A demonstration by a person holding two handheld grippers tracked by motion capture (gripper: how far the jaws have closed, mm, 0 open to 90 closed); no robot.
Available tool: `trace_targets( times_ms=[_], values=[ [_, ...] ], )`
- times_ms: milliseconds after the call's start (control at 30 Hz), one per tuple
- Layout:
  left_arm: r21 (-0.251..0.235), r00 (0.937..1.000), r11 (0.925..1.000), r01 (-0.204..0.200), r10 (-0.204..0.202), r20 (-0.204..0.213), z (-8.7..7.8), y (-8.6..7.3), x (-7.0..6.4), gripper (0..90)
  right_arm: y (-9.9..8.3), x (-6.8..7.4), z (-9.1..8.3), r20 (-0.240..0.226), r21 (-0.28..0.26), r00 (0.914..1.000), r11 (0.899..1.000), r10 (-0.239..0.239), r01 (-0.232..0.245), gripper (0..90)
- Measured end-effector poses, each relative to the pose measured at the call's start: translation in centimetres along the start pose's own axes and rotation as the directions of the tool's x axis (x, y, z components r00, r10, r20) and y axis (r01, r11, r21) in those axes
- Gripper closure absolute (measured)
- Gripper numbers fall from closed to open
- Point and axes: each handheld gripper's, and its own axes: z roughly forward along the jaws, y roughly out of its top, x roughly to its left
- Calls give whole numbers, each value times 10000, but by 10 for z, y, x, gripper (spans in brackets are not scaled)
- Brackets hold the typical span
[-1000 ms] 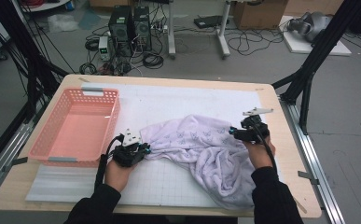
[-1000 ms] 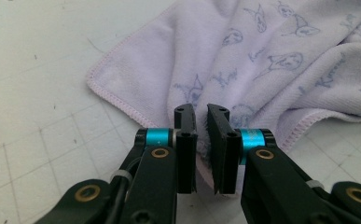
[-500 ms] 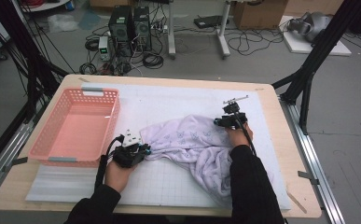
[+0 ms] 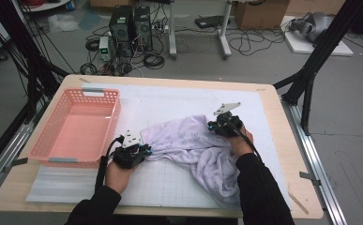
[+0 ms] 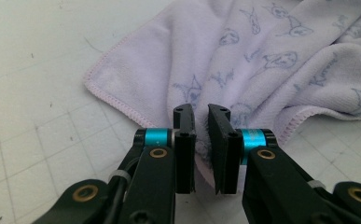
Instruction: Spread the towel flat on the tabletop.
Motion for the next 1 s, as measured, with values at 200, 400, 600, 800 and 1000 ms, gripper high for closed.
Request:
trace_targets(
  times_ms=[200,400,600,800,1000],
  values=[
    [-28,10000,10000,59,-59,-15,-1,0,1,801,-9,16,12,-826,823,9966,9966,-37,105,863],
    [-62,10000,10000,53,-53,-21,-1,1,1,797,-13,13,6,-1756,845,9838,9962,361,-215,801],
    [-54,10000,10000,71,-71,-24,-1,1,2,791,-10,10,-5,-1593,234,9860,9987,493,-462,629],
    [-8,10000,10000,11,-11,-39,-1,1,1,791,-7,-6,-22,463,-964,9909,9879,1262,-1213,651],
    [27,10000,10000,-27,27,-66,0,1,1,793,-15,-23,-8,1205,-19,9610,9681,2490,-2506,673]
  ],
)
